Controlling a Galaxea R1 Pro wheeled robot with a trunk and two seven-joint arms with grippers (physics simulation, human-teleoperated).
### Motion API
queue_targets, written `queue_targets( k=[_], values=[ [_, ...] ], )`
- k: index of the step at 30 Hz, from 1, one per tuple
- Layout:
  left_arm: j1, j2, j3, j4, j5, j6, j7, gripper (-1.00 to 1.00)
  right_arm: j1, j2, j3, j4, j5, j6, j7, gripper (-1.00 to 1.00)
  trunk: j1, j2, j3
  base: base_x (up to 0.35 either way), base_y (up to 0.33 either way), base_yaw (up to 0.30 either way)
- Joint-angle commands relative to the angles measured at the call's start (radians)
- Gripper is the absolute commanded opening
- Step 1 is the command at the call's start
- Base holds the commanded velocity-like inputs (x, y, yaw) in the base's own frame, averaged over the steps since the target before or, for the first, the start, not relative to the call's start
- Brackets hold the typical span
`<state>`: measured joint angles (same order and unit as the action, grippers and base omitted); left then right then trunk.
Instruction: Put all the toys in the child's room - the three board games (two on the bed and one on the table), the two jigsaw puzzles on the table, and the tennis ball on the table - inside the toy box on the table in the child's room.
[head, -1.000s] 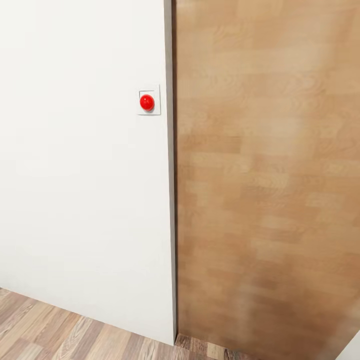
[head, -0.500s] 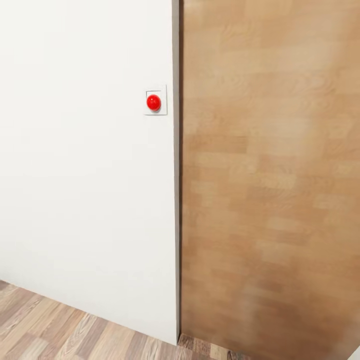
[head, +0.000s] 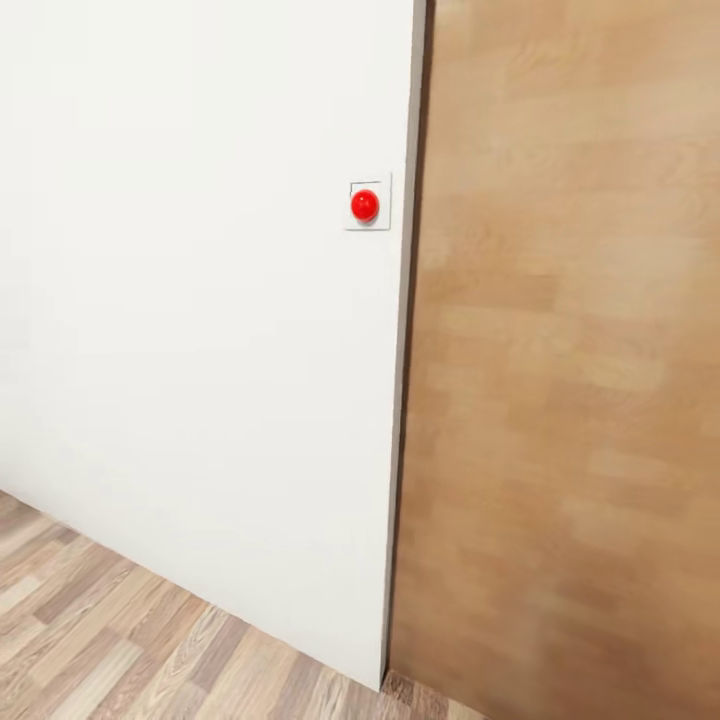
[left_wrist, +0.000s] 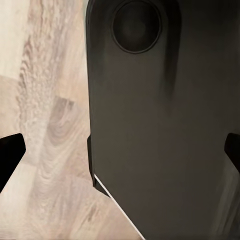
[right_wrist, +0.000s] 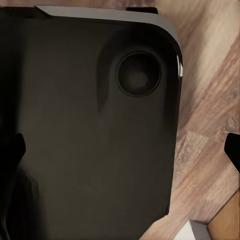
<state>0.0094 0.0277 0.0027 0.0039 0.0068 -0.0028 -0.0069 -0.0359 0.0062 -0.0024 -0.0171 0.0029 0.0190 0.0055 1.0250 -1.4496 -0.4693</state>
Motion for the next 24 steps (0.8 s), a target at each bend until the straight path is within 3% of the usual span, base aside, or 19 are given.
queue_targets(
  k=[1, 10, 24],
  values=[
    [0.000, 0.000, 0.000, 0.000, 0.001, 0.000, -0.001, 1.00, 0.000, 0.000, 0.000, -0.001, 0.001, 0.002, 0.001, 1.00, 0.000, 0.000, -0.001, 0.000, 0.000, 0.257],
    [0.000, 0.000, 0.000, 0.001, 0.001, 0.000, -0.001, 1.00, -0.001, -0.001, 0.002, -0.001, 0.003, 0.001, 0.001, 1.00, 0.000, 0.000, -0.001, 0.000, 0.000, 0.171],
    [0.000, 0.000, 0.001, 0.000, 0.001, 0.000, -0.001, 1.00, -0.009, -0.002, 0.003, -0.003, 0.001, 0.002, -0.001, 1.00, 0.000, 0.000, -0.001, 0.000, 0.000, 0.278]
  ],
)
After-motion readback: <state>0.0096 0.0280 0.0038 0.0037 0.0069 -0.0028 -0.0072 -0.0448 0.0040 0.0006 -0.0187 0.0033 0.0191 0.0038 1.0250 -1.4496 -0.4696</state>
